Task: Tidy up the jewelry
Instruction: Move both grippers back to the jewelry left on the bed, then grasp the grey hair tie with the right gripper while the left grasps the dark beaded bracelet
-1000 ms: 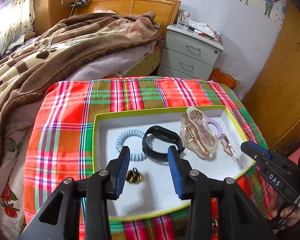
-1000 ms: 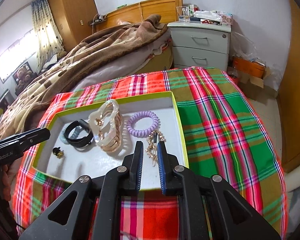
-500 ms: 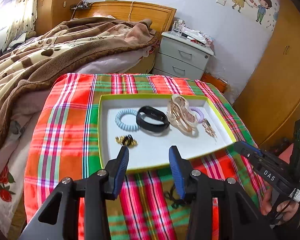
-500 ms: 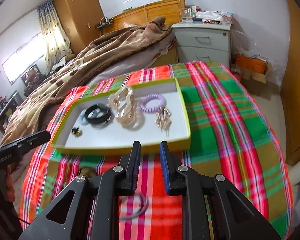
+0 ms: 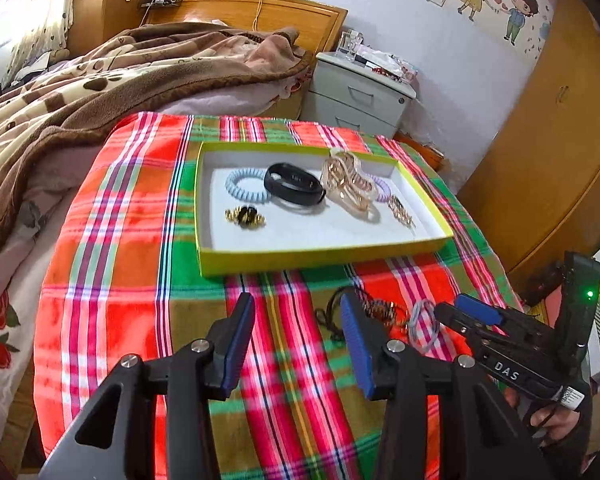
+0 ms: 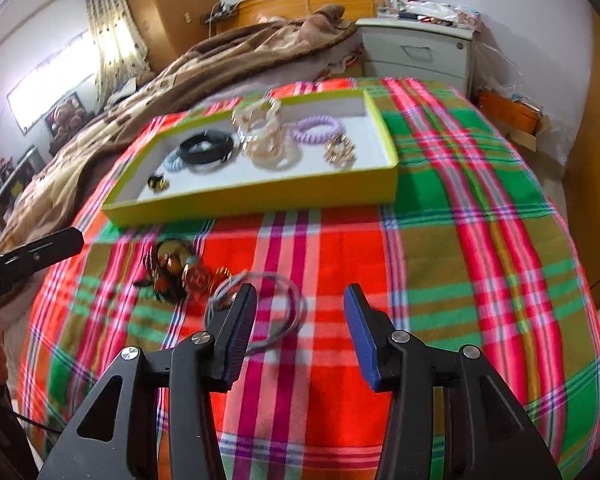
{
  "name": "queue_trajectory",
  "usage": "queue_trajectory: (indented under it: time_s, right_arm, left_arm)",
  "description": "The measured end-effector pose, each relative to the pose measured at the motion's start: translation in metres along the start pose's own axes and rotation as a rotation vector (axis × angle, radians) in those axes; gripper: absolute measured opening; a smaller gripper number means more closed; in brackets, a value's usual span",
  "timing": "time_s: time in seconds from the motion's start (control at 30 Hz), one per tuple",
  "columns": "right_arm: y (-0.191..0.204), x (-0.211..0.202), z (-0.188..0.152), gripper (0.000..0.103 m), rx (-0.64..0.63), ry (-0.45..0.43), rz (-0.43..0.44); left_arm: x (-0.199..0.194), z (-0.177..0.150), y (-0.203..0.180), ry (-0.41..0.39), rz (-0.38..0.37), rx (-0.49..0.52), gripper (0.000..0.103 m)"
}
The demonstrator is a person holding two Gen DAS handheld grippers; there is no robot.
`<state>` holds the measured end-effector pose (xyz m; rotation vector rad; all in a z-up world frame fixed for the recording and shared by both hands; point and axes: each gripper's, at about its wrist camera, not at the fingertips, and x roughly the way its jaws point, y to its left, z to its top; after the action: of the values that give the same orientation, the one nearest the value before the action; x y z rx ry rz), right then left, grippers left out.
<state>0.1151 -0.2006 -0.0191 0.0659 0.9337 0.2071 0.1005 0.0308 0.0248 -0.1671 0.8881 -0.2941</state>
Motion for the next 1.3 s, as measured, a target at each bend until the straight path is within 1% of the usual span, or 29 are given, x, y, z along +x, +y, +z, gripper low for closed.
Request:
queue_trajectory:
  time_s: [0.3,0.37,0.43,0.6,0.67,0.73,0.97,1.3]
  right_arm:
    - [0.012,0.003,-0.005,0.046,-0.035,-0.001,-0.067]
    - [0.014,0.002,-0.008,0.037,-0.047,-0.003,-0.092]
    - [0.015,0.001,-0.009,0.022,-0.055,-0.005,-0.108]
    - [0.012,-0.003,-0.012,0.004,-0.045,-0.007,-0.106]
    - [0.009,-0.004,-0.013,0.003,-0.024,-0.013,-0.096]
    - [0.003,-0.01,-0.013,0.001,0.007,-0.037,-0.092]
    - [-0.009,-0.027,-0.015,0.001,0.07,-0.096,-0.061]
    - [-0.028,-0.055,-0.014,0.001,0.137,-0.179,-0.051]
  left_arm:
    - [-0.005,-0.015,0.007,0.01,0.007,-0.026,0.046]
    - [-0.005,-0.017,0.008,0.013,0.007,-0.027,0.046]
    - [-0.006,-0.018,0.009,0.014,0.011,-0.027,0.046]
    - [-0.006,-0.023,0.008,0.02,0.014,-0.03,0.046]
    - [-0.006,-0.024,0.007,0.021,0.015,-0.026,0.046]
    - [-0.007,-0.025,0.005,0.023,0.014,-0.024,0.046]
    - [-0.006,-0.027,-0.002,0.028,0.012,-0.009,0.046]
    - [0.002,-0.026,-0.021,0.045,-0.022,0.032,0.046]
